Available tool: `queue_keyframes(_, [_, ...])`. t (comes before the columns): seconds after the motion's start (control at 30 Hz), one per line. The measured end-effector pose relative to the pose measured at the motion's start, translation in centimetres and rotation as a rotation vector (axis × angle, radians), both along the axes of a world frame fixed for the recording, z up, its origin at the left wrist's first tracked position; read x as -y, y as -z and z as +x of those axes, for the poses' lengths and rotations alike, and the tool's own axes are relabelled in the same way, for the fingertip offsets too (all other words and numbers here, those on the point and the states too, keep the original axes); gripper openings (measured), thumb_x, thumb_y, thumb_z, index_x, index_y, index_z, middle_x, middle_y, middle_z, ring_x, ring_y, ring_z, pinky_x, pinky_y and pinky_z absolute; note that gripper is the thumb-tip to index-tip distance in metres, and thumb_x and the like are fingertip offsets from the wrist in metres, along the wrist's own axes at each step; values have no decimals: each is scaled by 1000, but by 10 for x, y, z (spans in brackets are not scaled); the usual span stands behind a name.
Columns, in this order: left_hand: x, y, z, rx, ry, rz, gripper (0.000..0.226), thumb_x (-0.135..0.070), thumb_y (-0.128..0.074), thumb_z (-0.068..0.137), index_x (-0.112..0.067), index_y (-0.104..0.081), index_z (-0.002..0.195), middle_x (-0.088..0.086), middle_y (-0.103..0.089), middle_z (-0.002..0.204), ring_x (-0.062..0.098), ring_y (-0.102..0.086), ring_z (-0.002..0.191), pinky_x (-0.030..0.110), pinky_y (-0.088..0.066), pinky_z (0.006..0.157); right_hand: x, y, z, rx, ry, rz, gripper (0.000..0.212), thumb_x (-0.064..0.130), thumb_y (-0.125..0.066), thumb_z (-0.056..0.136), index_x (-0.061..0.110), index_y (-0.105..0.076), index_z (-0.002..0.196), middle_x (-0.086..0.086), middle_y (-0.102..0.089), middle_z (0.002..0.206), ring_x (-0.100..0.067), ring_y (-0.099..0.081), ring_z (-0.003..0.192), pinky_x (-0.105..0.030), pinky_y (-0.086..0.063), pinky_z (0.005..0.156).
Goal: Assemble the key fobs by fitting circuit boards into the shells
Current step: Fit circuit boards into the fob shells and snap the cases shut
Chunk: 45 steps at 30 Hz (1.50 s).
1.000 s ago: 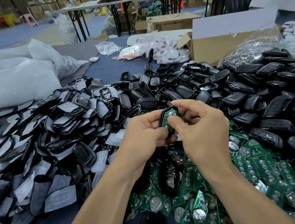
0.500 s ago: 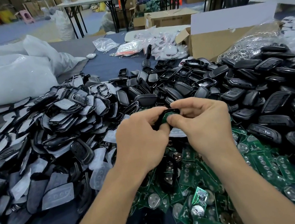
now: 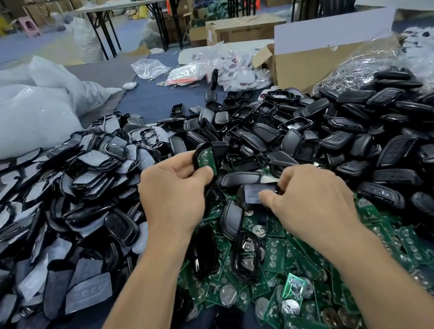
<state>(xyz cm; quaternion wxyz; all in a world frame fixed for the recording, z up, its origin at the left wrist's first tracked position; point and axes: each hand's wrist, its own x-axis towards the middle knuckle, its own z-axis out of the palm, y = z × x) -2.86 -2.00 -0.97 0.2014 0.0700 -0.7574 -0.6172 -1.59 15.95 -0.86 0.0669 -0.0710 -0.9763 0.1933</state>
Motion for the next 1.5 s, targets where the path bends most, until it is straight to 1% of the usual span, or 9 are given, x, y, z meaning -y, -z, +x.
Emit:
queue_keyframes(0.23, [-7, 0, 5, -28, 93, -6, 44, -11, -81, 73, -53, -79, 82, -16, -80, 82, 6, -78, 80, 34, -65, 80, -1, 3, -5, -78, -34, -427, 23, 30, -79, 80, 23, -62, 66, 7, -64, 56, -5, -57, 51, -16, -40, 47])
queue_keyframes(0.4, [-16, -4, 13, -180, 271, -57, 44, -8, -77, 73, -48, -81, 90, -17, -80, 84, 4, -77, 80, 19, -59, 72, -6, -6, -5, 42, -168, -1058, 30, 0, -68, 83, 19, -56, 64, -15, -67, 62, -22, -61, 47, -28, -43, 46])
queue_keyframes(0.53, [-15, -1, 13, -160, 363, -217, 33, -9, -74, 76, -41, -82, 83, -9, -79, 79, 18, -74, 71, 38, -61, 65, -5, -8, -6, 115, -171, -1226, 22, -5, -66, 86, 8, -57, 72, -15, -62, 59, -21, -58, 43, -24, -34, 40])
queue_keyframes(0.77, [-26, -1, 18, -149, 368, -478, 31, -1, -78, 82, -30, -84, 88, -23, -78, 107, -8, -68, 109, 28, -33, 121, -13, -9, -13, 276, -87, -1432, 12, -5, -58, 86, -1, -69, 91, -5, -56, 57, -11, -46, 39, -19, -32, 39])
queue_keyframes(0.93, [-31, 1, 19, -226, 315, -540, 29, -2, -79, 84, -29, -81, 94, -22, -77, 107, -6, -67, 109, 30, -24, 125, -18, -10, -13, 396, -101, -1642, 18, 2, -60, 85, -3, -73, 96, -4, -50, 60, -8, -38, 37, -19, -29, 40])
queue_keyframes(1.1, [-33, 2, 22, -330, 213, -396, 30, -6, -73, 87, -32, -78, 103, -23, -76, 103, 0, -69, 106, 27, -33, 121, -25, -10, -10, 379, -351, -1659, 32, 43, -63, 88, 12, -71, 84, -6, -58, 65, -13, -47, 40, -31, -33, 58])
queue_keyframes(1.2, [-34, -2, 23, -293, 213, -205, 34, -4, -70, 90, -36, -76, 101, -20, -77, 97, 2, -74, 95, 21, -56, 91, -25, -9, -9, 375, -451, -1591, 44, 58, -52, 95, 17, -65, 87, -6, -61, 69, -16, -50, 50, -30, -43, 60])
queue_keyframes(1.37, [-34, 0, 15, -137, 178, 173, 41, 6, -68, 93, -33, -81, 89, -9, -81, 91, 1, -75, 84, 11, -54, 75, -8, -1, -11, -65, -175, -1171, 18, 14, -73, 91, 16, -74, 73, -4, -73, 68, -17, -63, 52, -26, -45, 53])
queue_keyframes(1.5, [-34, 2, 14, -120, 177, 109, 47, 2, -69, 93, -44, -81, 91, -13, -81, 91, 2, -76, 87, 13, -56, 78, 12, 6, -8, -234, -84, -1204, 8, 16, -79, 88, 24, -80, 90, 3, -80, 81, -15, -78, 76, -31, -63, 69])
